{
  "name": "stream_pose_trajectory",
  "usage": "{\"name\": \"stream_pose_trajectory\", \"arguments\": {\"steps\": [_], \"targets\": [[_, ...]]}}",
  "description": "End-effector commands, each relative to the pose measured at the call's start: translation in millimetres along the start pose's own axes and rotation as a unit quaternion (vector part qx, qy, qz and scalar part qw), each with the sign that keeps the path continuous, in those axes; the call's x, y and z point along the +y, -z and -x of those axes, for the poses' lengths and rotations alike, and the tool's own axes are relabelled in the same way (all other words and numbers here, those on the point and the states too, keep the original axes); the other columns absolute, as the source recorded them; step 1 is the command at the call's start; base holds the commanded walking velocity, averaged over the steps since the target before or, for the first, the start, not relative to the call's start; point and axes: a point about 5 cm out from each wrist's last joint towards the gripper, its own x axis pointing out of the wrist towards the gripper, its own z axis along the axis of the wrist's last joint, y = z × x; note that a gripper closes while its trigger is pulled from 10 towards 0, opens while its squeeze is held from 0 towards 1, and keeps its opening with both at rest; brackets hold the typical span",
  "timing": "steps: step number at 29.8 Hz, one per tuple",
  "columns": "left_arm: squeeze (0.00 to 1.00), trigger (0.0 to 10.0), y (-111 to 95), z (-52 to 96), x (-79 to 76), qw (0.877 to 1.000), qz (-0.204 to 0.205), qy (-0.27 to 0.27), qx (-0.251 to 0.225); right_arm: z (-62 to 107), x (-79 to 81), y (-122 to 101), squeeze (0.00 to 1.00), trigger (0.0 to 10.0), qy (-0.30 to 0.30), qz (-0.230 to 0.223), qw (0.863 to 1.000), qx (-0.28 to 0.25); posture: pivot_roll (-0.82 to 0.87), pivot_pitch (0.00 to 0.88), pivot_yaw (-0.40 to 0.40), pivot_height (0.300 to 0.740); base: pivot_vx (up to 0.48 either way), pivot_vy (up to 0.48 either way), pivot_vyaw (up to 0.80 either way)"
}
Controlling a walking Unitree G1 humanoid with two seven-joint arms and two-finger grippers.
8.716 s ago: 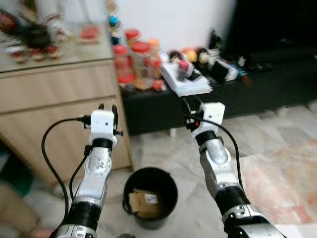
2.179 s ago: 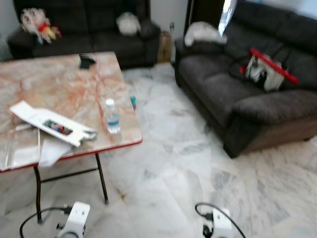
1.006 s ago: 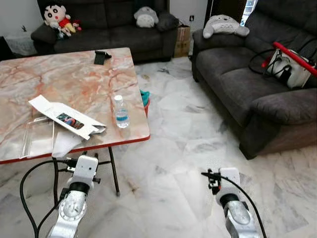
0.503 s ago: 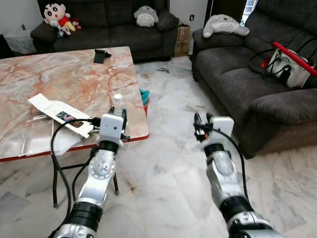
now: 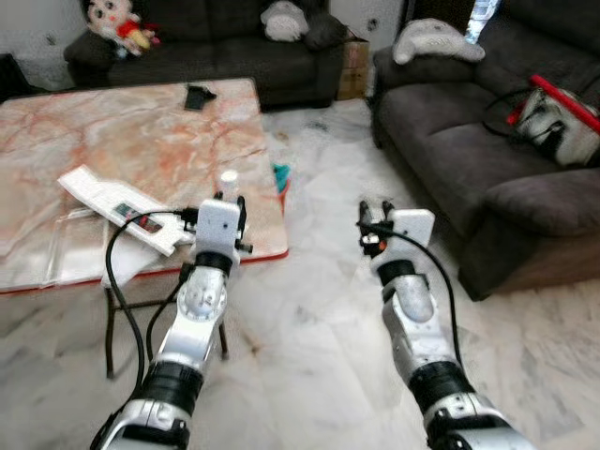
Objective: Picking trash to rubbish bin
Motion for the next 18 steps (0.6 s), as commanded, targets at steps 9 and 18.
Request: {"name": "stream_pose_trajectory", "arguments": {"steps": [9, 18], "targets": [[0.00, 10.0, -0.2, 2.5, -5.5, 1.000, 0.008, 0.005, -0.001, -3.1, 2.8, -8.8, 0.00, 10.0, -0.003, -0.001, 1.000, -0.014, 0.18, 0.000, 0.024, 0.740, 0.413, 0.000, 0.00], [0.00, 10.0, -10.7, -0.2, -4.8, 1.000, 0.007, 0.006, -0.023, -3.4, 2.7, -12.7, 0.00, 10.0, 0.001, -0.004, 1.000, -0.024, 0.18, 0.000, 0.029, 0.740, 0.430, 0.000, 0.35]]}}
